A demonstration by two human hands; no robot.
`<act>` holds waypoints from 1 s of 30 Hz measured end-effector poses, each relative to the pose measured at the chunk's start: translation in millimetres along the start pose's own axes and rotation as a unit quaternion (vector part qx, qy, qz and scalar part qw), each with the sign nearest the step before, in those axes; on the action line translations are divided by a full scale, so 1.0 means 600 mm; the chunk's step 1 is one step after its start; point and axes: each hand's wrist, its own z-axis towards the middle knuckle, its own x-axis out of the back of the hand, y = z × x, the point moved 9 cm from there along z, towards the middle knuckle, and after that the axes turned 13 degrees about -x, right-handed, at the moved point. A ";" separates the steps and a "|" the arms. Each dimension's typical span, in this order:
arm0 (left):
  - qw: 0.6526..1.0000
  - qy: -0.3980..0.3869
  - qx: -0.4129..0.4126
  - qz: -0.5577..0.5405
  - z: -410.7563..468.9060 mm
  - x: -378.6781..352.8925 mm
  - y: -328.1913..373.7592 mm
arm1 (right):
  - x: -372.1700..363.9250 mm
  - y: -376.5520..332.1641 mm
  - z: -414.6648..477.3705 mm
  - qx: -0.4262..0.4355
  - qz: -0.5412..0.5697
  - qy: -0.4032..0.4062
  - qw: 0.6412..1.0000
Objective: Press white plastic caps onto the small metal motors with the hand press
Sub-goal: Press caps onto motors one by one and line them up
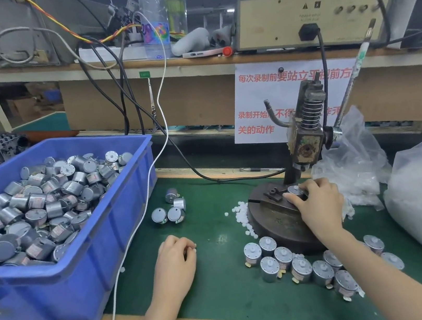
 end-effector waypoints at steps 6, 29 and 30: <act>1.000 -0.003 0.005 -0.004 0.000 0.000 0.001 | -0.008 0.003 0.004 -0.004 0.017 -0.030 0.999; 1.000 -0.021 0.002 0.011 0.000 0.000 0.011 | 0.196 -0.058 0.172 -0.135 0.600 -0.092 0.783; 1.000 -0.021 0.003 0.013 0.000 0.000 0.011 | 0.201 -0.057 0.168 -0.121 0.604 -0.089 0.783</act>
